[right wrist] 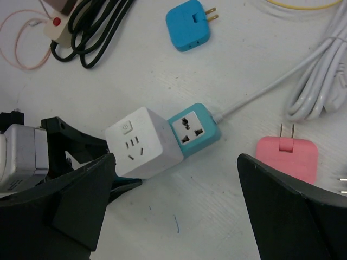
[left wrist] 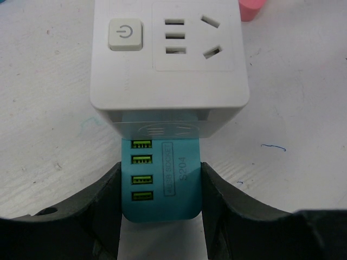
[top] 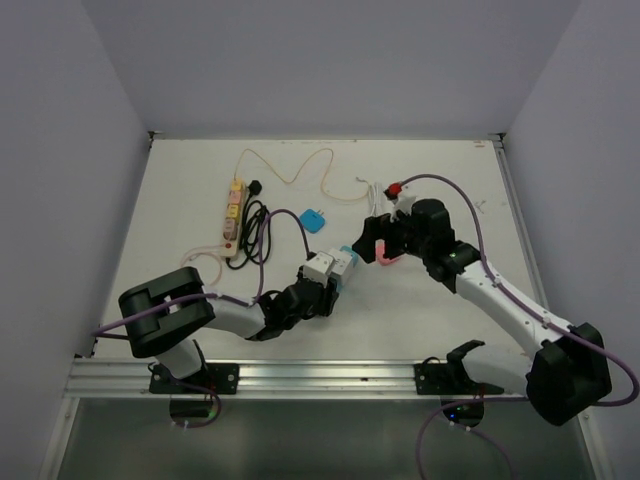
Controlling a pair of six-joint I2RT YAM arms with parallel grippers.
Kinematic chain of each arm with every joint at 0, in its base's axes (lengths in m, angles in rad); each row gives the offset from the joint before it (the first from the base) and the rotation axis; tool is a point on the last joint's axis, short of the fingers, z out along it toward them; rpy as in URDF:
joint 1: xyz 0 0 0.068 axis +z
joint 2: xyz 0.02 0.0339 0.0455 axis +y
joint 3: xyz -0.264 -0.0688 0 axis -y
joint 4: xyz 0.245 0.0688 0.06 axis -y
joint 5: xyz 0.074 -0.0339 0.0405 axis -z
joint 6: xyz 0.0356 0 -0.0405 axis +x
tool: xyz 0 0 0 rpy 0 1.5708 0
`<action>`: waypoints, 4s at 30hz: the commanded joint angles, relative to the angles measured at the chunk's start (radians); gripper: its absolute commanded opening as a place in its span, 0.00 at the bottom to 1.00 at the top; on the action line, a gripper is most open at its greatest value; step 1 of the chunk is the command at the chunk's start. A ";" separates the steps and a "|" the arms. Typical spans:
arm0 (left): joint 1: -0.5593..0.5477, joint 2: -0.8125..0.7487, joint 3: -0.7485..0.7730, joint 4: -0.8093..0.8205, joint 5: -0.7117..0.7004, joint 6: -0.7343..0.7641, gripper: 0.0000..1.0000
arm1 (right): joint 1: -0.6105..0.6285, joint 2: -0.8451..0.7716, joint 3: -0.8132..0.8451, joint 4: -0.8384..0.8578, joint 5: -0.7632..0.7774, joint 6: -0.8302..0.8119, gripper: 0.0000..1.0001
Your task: Pull the plug off the socket
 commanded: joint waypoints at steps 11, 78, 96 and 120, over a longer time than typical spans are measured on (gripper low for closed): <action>0.000 -0.066 -0.042 0.009 0.060 0.027 0.00 | 0.238 0.092 0.032 0.049 0.086 -0.149 0.99; 0.104 -0.775 -0.282 -0.291 -0.084 -0.776 0.96 | 0.331 0.025 -0.093 0.279 0.291 0.365 0.00; 0.167 -0.485 -0.191 -0.121 -0.038 -0.830 0.69 | 0.331 0.019 -0.156 0.374 0.258 0.420 0.00; 0.169 -0.528 -0.223 -0.067 0.029 -0.786 0.00 | 0.333 0.105 -0.110 0.339 0.170 0.337 0.63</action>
